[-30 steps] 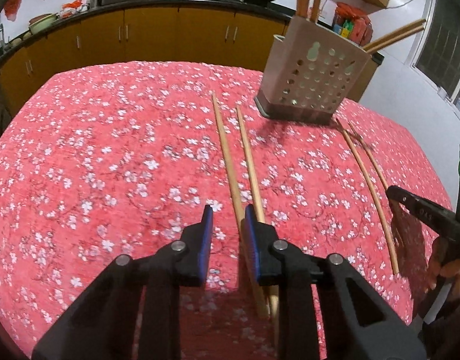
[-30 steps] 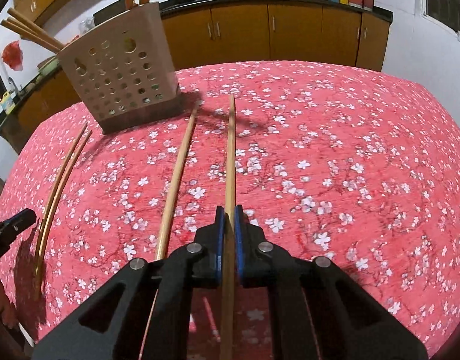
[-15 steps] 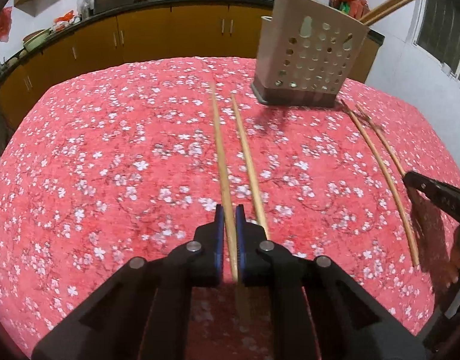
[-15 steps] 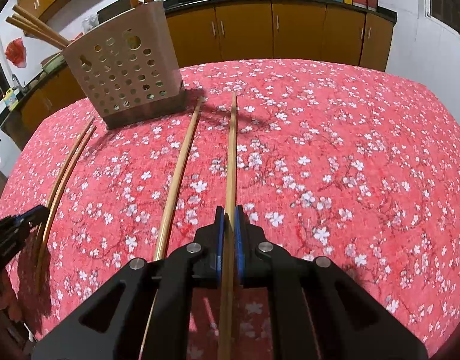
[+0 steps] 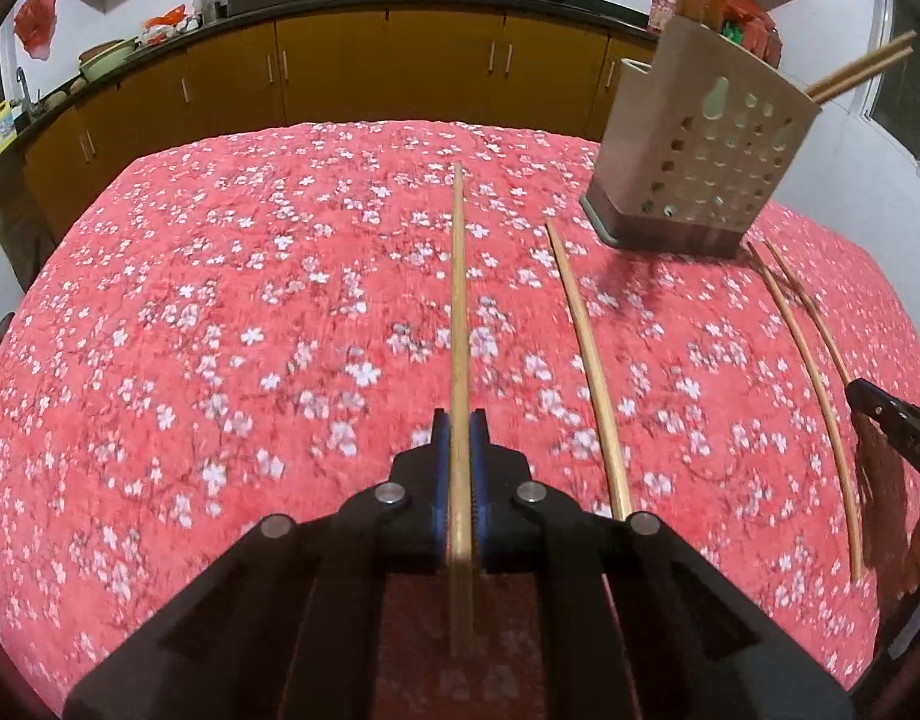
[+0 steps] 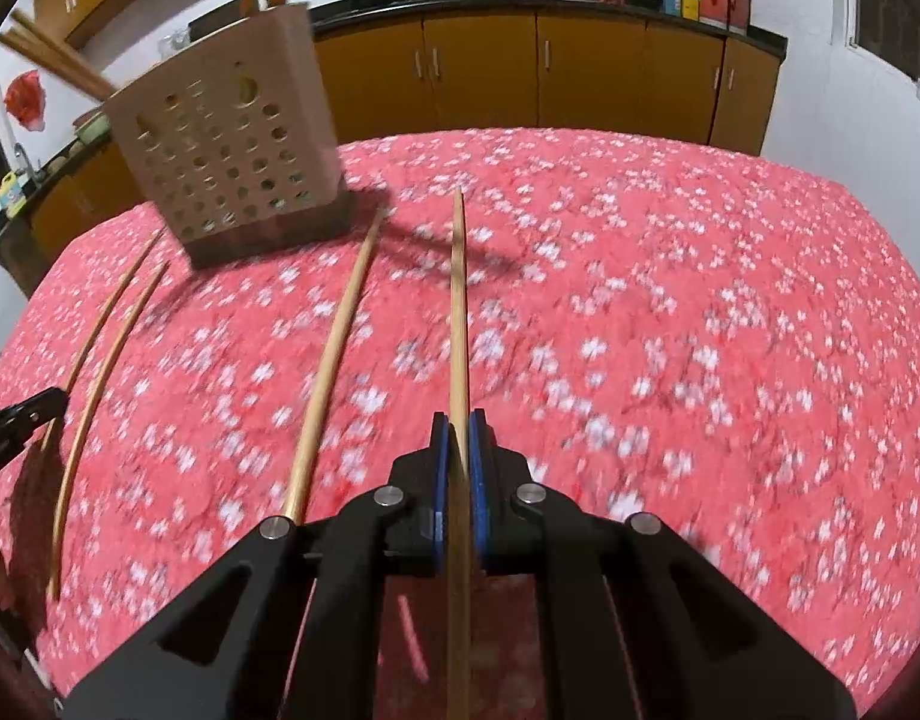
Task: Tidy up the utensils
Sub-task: 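Hold the grasped chopsticks with both tools and adjust grip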
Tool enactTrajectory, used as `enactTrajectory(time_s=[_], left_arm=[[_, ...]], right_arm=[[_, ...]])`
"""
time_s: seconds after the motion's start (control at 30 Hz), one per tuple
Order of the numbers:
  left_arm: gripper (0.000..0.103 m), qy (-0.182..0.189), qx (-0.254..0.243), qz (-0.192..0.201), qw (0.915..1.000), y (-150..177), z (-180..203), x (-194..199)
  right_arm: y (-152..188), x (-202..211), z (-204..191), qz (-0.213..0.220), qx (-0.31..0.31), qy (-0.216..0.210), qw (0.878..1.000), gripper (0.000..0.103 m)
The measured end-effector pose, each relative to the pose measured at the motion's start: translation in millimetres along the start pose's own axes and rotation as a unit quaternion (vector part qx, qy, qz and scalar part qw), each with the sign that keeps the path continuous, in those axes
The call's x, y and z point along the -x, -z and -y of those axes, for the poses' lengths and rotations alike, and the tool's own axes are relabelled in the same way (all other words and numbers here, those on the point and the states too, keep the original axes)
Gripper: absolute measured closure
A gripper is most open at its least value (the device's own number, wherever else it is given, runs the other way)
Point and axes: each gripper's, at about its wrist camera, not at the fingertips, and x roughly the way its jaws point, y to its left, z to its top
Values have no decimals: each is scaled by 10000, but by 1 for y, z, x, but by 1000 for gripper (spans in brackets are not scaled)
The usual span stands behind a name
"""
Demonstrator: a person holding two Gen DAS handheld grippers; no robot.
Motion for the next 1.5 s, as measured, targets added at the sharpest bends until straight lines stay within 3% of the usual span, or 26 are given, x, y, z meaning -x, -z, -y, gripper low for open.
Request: enactTrajectory(time_s=[1.5], left_arm=[[93,295,392,145,9987,2,-10,3]], right_arm=[[-9,-10,8,73,-175,13,9998,95]])
